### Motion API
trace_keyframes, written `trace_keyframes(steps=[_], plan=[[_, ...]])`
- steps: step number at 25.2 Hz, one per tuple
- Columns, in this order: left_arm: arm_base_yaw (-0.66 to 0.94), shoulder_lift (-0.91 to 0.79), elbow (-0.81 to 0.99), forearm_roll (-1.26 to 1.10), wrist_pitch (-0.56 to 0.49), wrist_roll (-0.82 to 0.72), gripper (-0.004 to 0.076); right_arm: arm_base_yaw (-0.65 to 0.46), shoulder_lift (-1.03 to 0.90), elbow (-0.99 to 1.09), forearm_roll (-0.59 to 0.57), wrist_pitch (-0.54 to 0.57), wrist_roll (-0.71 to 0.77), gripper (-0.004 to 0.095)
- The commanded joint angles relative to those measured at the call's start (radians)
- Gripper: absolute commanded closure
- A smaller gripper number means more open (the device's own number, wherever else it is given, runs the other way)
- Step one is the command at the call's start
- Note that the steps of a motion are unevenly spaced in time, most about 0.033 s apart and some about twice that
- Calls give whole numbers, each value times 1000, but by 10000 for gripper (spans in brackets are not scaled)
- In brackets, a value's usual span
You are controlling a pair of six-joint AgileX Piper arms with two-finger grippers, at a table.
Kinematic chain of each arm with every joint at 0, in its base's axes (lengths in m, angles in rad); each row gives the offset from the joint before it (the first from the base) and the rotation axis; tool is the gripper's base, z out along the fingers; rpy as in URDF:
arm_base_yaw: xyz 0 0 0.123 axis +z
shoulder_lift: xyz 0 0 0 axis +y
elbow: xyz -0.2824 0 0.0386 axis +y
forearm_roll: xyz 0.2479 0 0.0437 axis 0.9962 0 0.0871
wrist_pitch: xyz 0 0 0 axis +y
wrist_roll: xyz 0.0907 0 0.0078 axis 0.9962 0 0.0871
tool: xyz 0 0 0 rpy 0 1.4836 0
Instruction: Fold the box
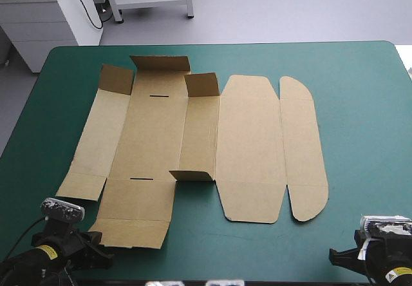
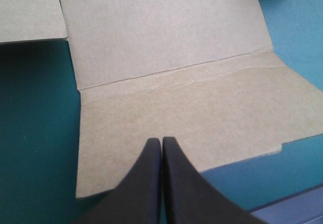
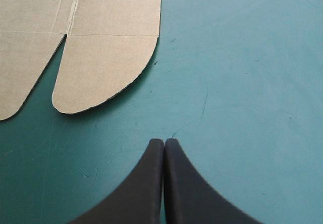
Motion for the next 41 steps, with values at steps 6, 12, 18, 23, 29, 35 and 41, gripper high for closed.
trace_keyframes(steps=[6, 12, 18, 23, 29, 35, 41], plan=[[-7, 8, -23, -28, -47, -7, 732, 2, 12, -20, 5, -58, -8, 928], [-7, 10, -25, -28, -41, -9, 732, 2, 12, -20, 5, -58, -8, 928], [-7, 41, -123, -28, -17, -18, 732, 2, 12, -20, 5, -60, -8, 928], [-7, 211, -318, -12, -27, -38, 732, 2, 12, -20, 5, -65, -8, 928], [-5, 498, -492, 77, -130, -38, 732, 2, 12, -20, 5, -60, -8, 928], [62, 719, -634, 64, -152, -26, 732, 2, 12, -20, 5, -60, -8, 928], [292, 922, -775, -186, -123, 148, 732, 2, 12, -20, 5, -60, -8, 928]])
